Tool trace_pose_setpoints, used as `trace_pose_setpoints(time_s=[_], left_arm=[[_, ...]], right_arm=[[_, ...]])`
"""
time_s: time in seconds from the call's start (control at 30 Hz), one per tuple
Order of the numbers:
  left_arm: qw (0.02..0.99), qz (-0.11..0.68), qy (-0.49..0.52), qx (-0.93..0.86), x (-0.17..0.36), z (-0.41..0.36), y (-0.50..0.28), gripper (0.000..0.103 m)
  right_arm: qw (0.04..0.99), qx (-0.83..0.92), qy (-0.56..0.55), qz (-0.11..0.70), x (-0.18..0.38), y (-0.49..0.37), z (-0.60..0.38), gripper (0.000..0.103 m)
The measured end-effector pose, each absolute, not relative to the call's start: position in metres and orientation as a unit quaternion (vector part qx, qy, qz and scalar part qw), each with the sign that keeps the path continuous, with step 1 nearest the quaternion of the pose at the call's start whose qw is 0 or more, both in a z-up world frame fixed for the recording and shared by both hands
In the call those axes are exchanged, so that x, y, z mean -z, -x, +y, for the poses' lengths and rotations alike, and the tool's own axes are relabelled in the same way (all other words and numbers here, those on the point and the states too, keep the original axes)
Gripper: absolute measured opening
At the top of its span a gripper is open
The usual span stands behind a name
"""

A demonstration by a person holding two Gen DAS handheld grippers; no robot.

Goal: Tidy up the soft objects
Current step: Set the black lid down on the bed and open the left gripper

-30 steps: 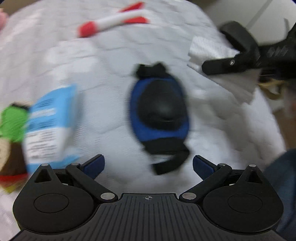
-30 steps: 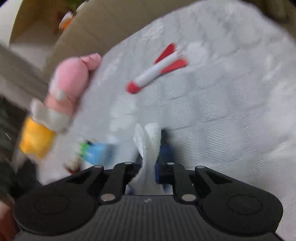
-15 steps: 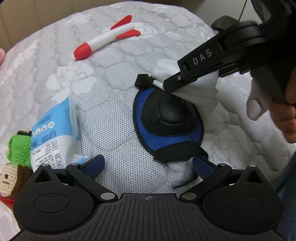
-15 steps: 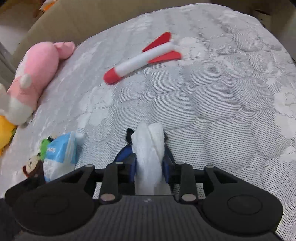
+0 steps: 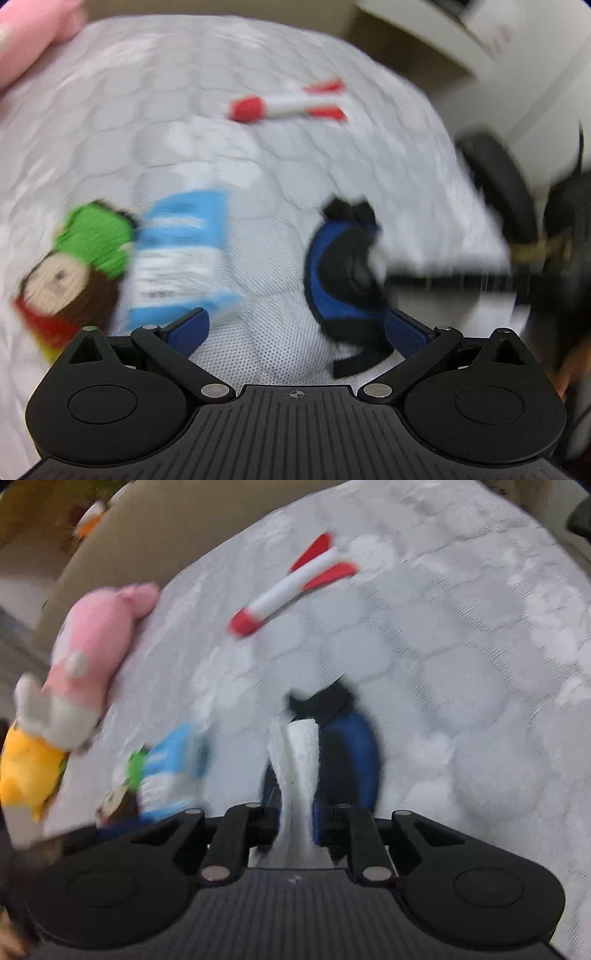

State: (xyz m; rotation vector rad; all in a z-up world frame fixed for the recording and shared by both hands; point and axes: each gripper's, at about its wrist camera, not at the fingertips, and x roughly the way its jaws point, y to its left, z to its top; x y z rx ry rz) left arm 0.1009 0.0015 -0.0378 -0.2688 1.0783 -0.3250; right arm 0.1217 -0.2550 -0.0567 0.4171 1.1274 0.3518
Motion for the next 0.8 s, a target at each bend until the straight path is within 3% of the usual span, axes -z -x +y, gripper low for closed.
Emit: trace_pose_setpoints(time_s=[0.17,0.27,0.33,0.47,0.6,0.8], left_arm=[[0.845,0.5,0.146,0.117,0.029,0.022,-0.095,0.103],[0.845,0.503,0.144,0.107,0.028,0.027,-0.095,0.103],[0.844,0.507,0.139,0.103,0.03,0.028,-0.096,0.103],[0.842,0.515,0.13,0.096,0.033,0.031,-0.1,0.103],[0.839,0.523,0.121,0.088,0.037,0.033,-0.103,0.103],[0.851,0.517,0.033,0.086,0.047,0.011,-0.123,0.103]], right_arm=[[0.79,-0.172,-0.122,0.576,0.069,-0.119,-0.228,0.019],[0.795,-0.126,-0.12,0.581,0.073,-0.12,-0.24,0.021],[0.796,-0.104,-0.139,0.58,0.071,-0.119,-0.252,0.028],[0.804,-0.091,-0.137,0.572,0.067,-0.112,-0.257,0.028],[0.838,-0.098,-0.123,0.523,0.048,-0.106,-0.254,0.015],[0.84,-0.156,-0.211,0.474,0.03,-0.121,-0.255,0.014]])
